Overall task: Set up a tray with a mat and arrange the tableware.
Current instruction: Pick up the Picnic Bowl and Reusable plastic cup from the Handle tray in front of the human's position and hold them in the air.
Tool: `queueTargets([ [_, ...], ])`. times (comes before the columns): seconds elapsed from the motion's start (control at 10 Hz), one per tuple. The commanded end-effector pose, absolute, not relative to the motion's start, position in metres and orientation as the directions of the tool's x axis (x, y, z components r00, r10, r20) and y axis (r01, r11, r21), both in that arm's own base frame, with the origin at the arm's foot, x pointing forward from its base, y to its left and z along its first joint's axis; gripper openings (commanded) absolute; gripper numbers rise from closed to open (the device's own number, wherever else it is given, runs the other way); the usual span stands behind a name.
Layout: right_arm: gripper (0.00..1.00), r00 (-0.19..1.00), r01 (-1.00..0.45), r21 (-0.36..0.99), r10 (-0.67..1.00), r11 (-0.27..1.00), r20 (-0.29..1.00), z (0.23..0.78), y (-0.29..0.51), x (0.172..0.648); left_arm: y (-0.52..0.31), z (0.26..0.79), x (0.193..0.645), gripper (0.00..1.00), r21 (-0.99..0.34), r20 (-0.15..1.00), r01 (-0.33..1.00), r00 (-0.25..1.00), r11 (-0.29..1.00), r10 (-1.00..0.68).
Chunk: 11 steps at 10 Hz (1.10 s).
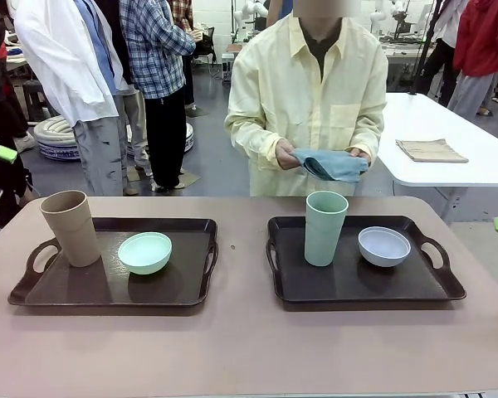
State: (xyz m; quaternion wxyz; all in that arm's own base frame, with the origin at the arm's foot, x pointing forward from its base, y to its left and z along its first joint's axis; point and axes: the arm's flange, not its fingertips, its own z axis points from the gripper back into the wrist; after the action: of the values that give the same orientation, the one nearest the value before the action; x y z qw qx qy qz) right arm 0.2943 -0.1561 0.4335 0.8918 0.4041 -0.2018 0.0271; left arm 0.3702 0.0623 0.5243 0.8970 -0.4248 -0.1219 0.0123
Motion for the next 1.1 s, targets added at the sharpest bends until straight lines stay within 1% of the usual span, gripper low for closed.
queueTargets([
  [0.0,1.00,0.948,-0.131,0.636,-0.091,0.760,0.304,0.459,-0.138,0.304,0.031,0.563,0.387,1.00,-0.654,0.213,0.084,0.974,0.752,0.076],
  [0.2,1.00,0.952,-0.158,0.562,-0.027,0.812,0.306,0.476,-0.118,0.323,-0.014,0.595,0.407,1.00,-0.588,0.239,0.154,0.971,0.794,-0.012],
  [0.3,1.00,0.955,-0.150,0.487,-0.002,0.861,0.296,0.479,-0.106,0.335,-0.044,0.609,0.418,1.00,-0.514,0.237,0.167,0.970,0.842,-0.048],
  [0.5,1.00,0.973,-0.079,0.417,-0.021,0.906,0.230,0.481,-0.084,0.352,-0.096,0.627,0.430,1.00,-0.405,0.210,0.158,0.975,0.901,-0.077],
  [0.8,1.00,0.984,-0.012,0.338,-0.050,0.941,0.173,0.474,-0.058,0.381,-0.177,0.628,0.447,1.00,-0.221,0.228,0.188,0.964,0.957,-0.136],
  [0.9,1.00,0.986,0.015,0.319,-0.067,0.947,0.153,0.469,-0.055,0.390,-0.203,0.622,0.452,1.00,-0.159,0.241,0.241,0.950,0.957,-0.199],
  [1.0,1.00,0.986,0.027,0.318,-0.077,0.948,0.145,0.466,-0.055,0.396,-0.224,0.617,0.452,1.00,-0.128,0.265,0.343,0.916,0.931,-0.301],
])
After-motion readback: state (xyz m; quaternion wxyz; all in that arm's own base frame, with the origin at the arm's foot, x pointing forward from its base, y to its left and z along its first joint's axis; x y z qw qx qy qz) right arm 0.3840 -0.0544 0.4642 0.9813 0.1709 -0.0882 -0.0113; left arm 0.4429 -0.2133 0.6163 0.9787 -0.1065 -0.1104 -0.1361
